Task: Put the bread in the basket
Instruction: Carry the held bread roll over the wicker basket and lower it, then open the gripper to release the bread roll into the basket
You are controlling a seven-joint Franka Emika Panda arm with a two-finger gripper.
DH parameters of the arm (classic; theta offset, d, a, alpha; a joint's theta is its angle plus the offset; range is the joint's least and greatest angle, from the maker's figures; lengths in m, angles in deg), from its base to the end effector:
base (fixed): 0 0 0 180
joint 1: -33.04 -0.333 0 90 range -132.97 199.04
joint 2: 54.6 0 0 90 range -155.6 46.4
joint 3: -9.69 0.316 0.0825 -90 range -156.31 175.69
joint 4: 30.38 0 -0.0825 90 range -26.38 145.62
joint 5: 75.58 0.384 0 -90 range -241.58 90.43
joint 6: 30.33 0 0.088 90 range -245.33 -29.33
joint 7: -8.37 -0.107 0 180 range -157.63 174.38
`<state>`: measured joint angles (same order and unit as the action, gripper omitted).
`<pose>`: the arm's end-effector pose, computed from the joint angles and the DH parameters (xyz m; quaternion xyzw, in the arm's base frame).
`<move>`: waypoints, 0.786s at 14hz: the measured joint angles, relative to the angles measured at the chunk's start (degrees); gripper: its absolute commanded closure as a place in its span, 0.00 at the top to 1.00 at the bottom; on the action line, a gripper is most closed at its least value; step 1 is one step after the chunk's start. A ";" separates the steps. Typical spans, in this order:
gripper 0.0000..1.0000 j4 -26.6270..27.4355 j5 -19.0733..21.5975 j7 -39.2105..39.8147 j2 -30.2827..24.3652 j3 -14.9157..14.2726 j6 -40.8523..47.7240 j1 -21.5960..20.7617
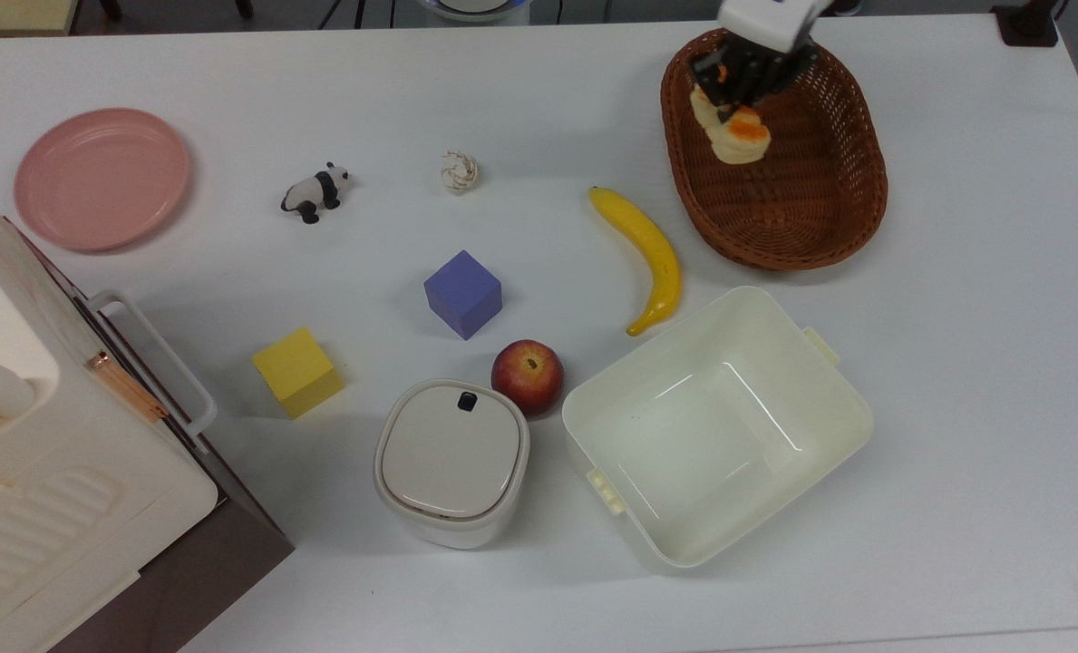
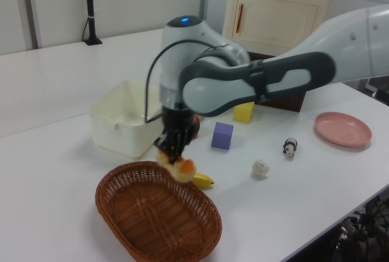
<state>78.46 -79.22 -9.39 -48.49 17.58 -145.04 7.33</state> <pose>0.4915 0.3194 0.4445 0.9884 0.1506 0.0080 0.0201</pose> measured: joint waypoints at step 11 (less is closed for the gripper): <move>1.00 -2.59 -2.19 -1.00 3.67 0.14 0.00 -3.26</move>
<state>75.87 -81.40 -10.39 -44.82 17.72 -145.04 4.07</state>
